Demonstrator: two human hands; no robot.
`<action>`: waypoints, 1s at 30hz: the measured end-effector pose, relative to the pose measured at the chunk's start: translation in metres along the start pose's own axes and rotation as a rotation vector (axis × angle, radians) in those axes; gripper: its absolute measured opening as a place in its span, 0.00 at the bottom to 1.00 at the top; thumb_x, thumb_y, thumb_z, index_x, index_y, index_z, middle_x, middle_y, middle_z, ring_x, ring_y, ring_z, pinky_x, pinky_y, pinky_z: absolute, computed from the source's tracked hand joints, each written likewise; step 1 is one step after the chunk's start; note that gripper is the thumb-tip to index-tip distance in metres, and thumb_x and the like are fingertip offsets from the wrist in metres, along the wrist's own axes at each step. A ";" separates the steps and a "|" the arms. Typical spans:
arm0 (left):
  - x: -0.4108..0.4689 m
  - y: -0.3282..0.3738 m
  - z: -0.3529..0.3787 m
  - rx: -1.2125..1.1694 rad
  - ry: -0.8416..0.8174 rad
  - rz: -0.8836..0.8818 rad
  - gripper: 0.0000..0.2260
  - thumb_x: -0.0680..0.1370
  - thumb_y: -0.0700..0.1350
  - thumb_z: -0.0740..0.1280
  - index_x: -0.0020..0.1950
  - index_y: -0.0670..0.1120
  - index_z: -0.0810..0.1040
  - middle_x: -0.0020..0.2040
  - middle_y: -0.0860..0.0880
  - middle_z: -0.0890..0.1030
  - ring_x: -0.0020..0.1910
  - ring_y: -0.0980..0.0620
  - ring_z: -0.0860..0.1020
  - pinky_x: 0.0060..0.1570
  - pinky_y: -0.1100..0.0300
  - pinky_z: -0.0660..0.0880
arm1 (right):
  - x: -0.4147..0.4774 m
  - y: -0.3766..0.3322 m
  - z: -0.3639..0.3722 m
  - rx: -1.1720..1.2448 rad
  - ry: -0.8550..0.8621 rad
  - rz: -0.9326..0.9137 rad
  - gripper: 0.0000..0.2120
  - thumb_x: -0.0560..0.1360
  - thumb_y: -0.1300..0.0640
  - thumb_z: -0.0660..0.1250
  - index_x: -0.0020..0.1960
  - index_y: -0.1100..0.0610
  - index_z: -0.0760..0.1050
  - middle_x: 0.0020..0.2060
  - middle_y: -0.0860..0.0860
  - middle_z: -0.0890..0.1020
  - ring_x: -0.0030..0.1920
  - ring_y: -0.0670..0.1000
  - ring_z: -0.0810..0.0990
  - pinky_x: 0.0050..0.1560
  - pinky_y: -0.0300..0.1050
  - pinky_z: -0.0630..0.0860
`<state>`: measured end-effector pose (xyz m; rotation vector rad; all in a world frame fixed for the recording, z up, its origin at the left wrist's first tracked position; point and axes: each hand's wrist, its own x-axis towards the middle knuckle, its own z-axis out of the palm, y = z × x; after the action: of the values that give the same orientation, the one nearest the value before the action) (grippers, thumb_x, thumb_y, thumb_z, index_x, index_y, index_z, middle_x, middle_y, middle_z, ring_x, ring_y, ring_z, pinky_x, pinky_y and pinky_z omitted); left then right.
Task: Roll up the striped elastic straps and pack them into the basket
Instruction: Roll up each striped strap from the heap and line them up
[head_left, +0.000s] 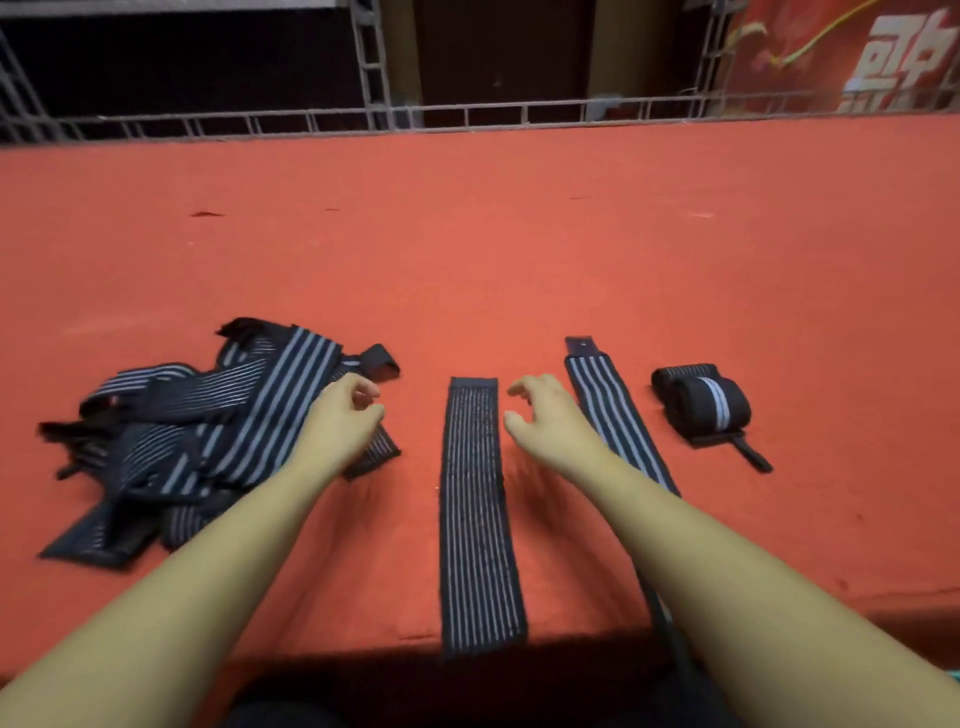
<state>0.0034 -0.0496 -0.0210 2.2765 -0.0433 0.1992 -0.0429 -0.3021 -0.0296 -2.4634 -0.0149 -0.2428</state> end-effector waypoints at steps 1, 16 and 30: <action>0.000 -0.012 -0.011 0.033 0.008 -0.002 0.05 0.76 0.38 0.69 0.51 0.45 0.79 0.49 0.48 0.81 0.50 0.49 0.78 0.49 0.58 0.70 | 0.005 -0.014 0.012 0.008 -0.037 0.001 0.18 0.75 0.58 0.68 0.64 0.61 0.75 0.58 0.60 0.76 0.61 0.59 0.75 0.64 0.46 0.67; -0.018 -0.118 -0.005 0.705 0.140 0.138 0.27 0.73 0.48 0.72 0.71 0.45 0.74 0.75 0.34 0.66 0.72 0.35 0.67 0.71 0.41 0.63 | 0.037 -0.093 0.157 -0.168 -0.168 0.042 0.25 0.78 0.43 0.67 0.64 0.61 0.71 0.61 0.60 0.76 0.64 0.63 0.73 0.66 0.55 0.70; -0.015 -0.130 0.001 0.567 0.263 0.183 0.34 0.74 0.45 0.69 0.77 0.41 0.62 0.74 0.38 0.68 0.72 0.38 0.68 0.71 0.42 0.65 | 0.017 -0.079 0.082 0.693 -0.330 0.159 0.02 0.76 0.64 0.68 0.45 0.61 0.77 0.41 0.56 0.81 0.39 0.50 0.81 0.40 0.41 0.76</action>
<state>0.0012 0.0339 -0.1217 2.7862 -0.0637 0.6784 -0.0180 -0.1904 -0.0411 -1.7754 -0.0379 0.2130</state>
